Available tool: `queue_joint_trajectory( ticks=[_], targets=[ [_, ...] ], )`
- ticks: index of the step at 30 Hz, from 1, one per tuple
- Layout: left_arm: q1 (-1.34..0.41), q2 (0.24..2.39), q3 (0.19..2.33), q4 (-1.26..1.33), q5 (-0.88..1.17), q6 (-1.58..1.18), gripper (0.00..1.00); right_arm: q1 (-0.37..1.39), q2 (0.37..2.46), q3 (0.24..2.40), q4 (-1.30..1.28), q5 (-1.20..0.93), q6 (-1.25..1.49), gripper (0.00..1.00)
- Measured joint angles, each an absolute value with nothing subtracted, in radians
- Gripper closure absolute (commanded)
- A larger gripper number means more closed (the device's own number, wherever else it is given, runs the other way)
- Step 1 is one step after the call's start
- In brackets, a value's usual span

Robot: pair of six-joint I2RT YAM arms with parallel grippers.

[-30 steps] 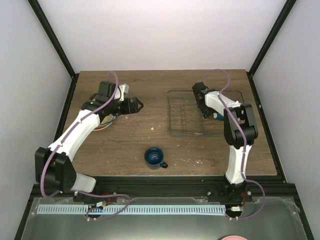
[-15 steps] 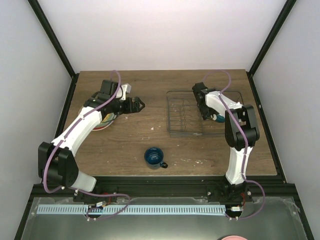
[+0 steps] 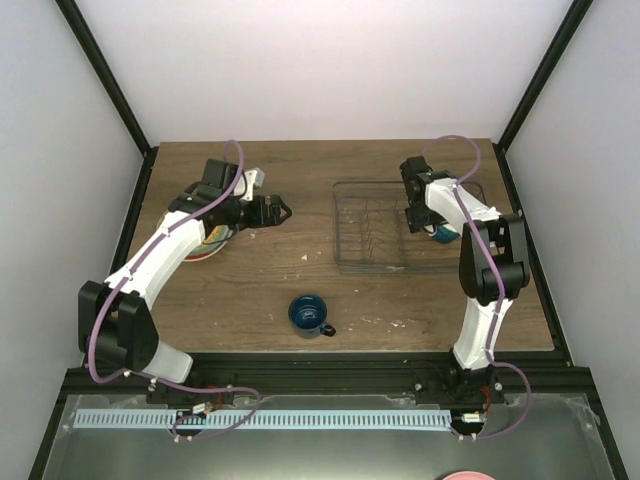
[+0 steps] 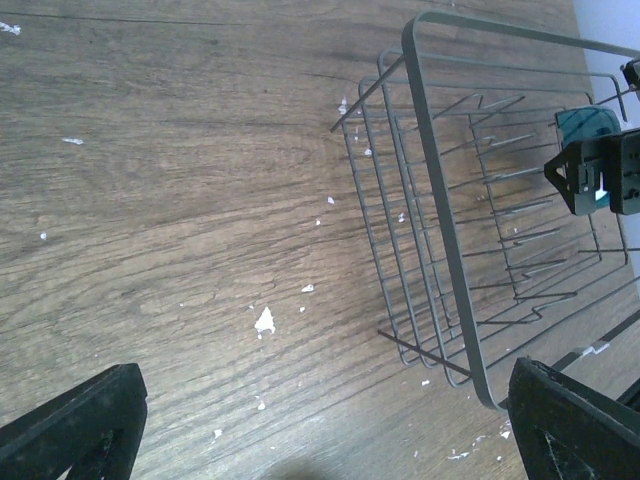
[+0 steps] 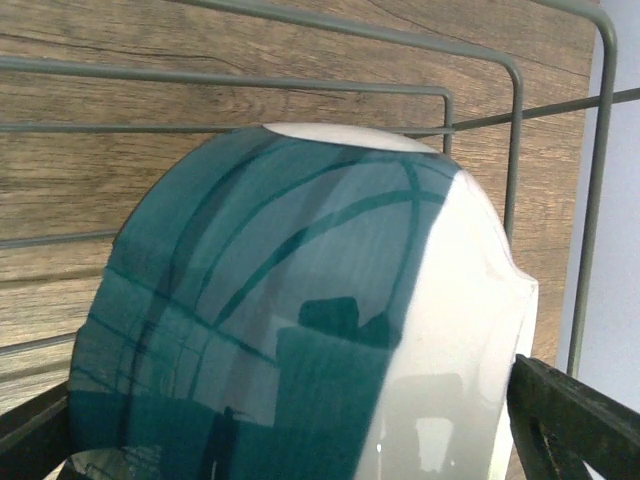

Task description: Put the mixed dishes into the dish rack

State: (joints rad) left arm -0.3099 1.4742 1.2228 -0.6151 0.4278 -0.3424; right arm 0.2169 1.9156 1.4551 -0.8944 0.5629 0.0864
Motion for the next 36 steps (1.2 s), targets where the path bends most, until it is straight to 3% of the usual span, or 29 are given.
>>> queue_joint_trajectory(
  ticks=[27, 36],
  targets=[
    [-0.310, 1.522, 1.251, -0.648, 0.458, -0.308, 0.00, 0.305, 1.900, 1.459, -0.876, 0.606, 0.056, 0.00],
    [-0.310, 1.522, 1.251, -0.665, 0.466, -0.283, 0.00, 0.311, 1.874, 1.541, -0.982, 0.593, 0.097, 0.00]
  ],
)
